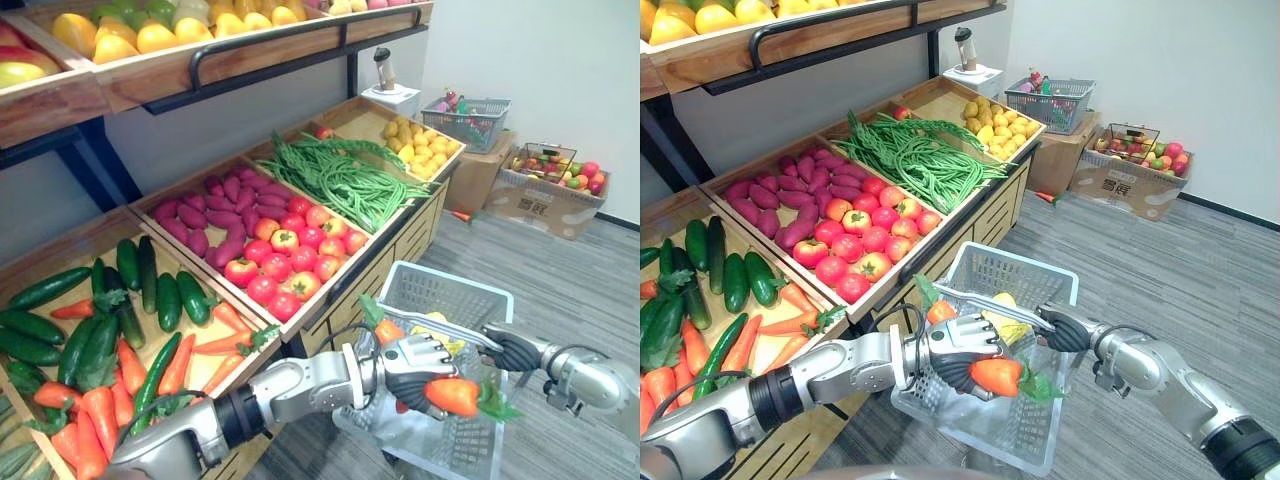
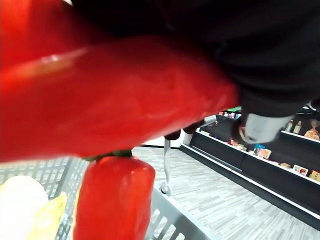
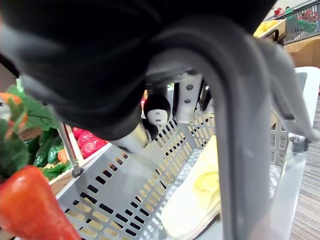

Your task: Pick vegetable in the basket

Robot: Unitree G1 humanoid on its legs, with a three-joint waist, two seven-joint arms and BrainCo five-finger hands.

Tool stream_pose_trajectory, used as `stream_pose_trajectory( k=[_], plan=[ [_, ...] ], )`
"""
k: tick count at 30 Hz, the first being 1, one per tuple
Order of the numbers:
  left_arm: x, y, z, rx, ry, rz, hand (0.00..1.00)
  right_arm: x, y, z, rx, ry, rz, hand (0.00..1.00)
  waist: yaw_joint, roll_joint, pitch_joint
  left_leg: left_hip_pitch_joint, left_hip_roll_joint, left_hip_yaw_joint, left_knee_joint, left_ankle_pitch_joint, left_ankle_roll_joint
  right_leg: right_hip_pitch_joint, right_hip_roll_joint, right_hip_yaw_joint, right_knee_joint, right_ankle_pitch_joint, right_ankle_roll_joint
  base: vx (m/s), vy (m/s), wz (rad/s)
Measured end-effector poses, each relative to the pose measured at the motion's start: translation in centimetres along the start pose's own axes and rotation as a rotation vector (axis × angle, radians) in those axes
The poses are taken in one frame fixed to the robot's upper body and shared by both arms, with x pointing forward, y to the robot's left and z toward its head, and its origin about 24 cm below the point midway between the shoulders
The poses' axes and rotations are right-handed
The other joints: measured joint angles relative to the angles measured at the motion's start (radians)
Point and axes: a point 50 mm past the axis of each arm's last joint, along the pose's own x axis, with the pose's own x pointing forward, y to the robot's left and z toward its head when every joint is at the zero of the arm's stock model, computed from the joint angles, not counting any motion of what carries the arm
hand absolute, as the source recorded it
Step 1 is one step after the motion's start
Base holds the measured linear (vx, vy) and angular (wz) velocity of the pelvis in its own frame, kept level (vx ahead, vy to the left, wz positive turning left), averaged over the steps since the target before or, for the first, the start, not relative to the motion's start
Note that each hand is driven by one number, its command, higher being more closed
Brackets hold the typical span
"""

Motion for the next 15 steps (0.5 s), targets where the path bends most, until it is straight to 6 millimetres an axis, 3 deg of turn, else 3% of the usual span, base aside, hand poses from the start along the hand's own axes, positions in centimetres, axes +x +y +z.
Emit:
stream_pose_trajectory(
  k=[12, 13, 15],
  plan=[
    [0.2, -2.8, -1.2, -0.057, 0.065, -0.128, 1.0, 1.0, -1.1, 0.7, 0.024, -0.042, -0.005, 1.0, -0.021, 0.002, 0.002, 0.03, 0.006, 0.076, 0.014, -0.012, -0.006, -0.009, 0.038, 0.056, 0.003, 0.009, -0.003, -0.02, -0.007, -0.17],
    [0.1, -3.0, -1.4, -0.06, 0.074, -0.134, 0.0, 1.0, -1.1, 0.7, 0.03, -0.044, -0.008, 1.0, -0.025, 0.001, 0.003, 0.031, 0.006, 0.077, 0.014, -0.012, -0.007, -0.01, 0.039, 0.057, 0.003, 0.009, -0.003, 0.0, 0.0, 0.0],
    [0.0, -3.4, -1.8, -0.066, 0.093, -0.147, 0.0, 1.0, -1.2, 0.7, 0.036, -0.045, -0.009, 1.0, -0.027, 0.001, 0.005, 0.031, 0.006, 0.078, 0.014, -0.012, -0.007, -0.01, 0.04, 0.057, 0.003, 0.009, -0.003, 0.0, 0.0, 0.0]
  ],
)
